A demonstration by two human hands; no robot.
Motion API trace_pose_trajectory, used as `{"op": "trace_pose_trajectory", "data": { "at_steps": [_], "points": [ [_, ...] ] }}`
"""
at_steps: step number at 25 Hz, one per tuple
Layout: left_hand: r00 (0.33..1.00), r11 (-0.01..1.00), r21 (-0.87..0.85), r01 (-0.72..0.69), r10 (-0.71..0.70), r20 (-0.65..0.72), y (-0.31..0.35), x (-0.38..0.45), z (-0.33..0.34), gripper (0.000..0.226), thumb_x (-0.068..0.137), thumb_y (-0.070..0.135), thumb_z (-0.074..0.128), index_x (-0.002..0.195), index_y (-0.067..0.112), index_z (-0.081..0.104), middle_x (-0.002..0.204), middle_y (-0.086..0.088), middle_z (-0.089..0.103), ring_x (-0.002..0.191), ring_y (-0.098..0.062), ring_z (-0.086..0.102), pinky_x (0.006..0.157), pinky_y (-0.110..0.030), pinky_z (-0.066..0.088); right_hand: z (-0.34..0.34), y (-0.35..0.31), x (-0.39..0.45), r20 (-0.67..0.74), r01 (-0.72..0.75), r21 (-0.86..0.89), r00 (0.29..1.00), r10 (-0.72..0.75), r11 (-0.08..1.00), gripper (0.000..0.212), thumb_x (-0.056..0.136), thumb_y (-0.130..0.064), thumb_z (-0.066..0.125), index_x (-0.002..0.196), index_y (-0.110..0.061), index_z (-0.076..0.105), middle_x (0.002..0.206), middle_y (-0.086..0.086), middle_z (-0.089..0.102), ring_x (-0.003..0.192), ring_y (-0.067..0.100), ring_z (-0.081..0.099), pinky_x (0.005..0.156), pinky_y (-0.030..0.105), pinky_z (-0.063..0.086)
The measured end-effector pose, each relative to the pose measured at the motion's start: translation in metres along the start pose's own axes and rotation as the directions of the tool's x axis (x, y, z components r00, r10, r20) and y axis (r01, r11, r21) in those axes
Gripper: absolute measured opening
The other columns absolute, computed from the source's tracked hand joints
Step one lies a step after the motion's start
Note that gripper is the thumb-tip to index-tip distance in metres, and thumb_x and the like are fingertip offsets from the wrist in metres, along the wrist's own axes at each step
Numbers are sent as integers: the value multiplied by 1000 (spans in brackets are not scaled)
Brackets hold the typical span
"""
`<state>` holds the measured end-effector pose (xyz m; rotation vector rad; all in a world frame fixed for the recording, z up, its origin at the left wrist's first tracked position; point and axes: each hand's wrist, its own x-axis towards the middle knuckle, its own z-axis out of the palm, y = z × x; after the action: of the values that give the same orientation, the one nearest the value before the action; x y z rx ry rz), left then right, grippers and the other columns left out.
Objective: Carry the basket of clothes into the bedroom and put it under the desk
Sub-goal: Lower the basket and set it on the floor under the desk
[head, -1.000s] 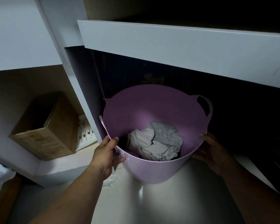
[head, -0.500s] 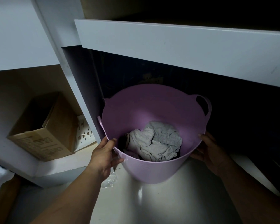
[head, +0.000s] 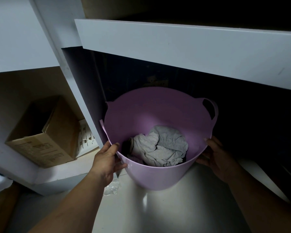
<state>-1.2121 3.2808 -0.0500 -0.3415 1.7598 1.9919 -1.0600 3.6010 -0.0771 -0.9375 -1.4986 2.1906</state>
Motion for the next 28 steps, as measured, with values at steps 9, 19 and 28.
{"op": "trace_pose_trajectory", "data": {
  "at_steps": [9, 19, 28],
  "points": [
    [1000, 1000, 12, -11, 11, 1, -1, 0, 5, 15, 103, 23, 59, 103, 28, 73, 113, -15, 56, 99, -37, 55, 97, -62, 57, -3, 1, -3, 23, 4, 22, 1000, -5, 1000, 41, 100, -26, 56, 139, -34, 59, 134, 6, 69, 109, 30, 68, 78, 48, 58],
    [1000, 1000, 1, 10, -10, -12, -1, 0, -2, 12, 102, 24, 63, 106, 29, 73, 120, -15, 63, 102, -40, 61, 88, -60, 62, 4, 0, -2, 2, 26, -21, 1000, -26, 999, 38, 101, -26, 54, 138, -37, 59, 128, 2, 72, 108, 27, 70, 71, 43, 60],
    [1000, 1000, 16, -2, 2, 4, -3, 2, -2, 15, 102, 24, 63, 113, 26, 72, 125, -24, 65, 102, -41, 63, 87, -59, 63, 1, 2, -2, 1, 22, -19, 1000, -22, 1000, 35, 100, -28, 57, 131, -41, 64, 122, -2, 75, 107, 26, 72, 67, 43, 61]
  ]
}}
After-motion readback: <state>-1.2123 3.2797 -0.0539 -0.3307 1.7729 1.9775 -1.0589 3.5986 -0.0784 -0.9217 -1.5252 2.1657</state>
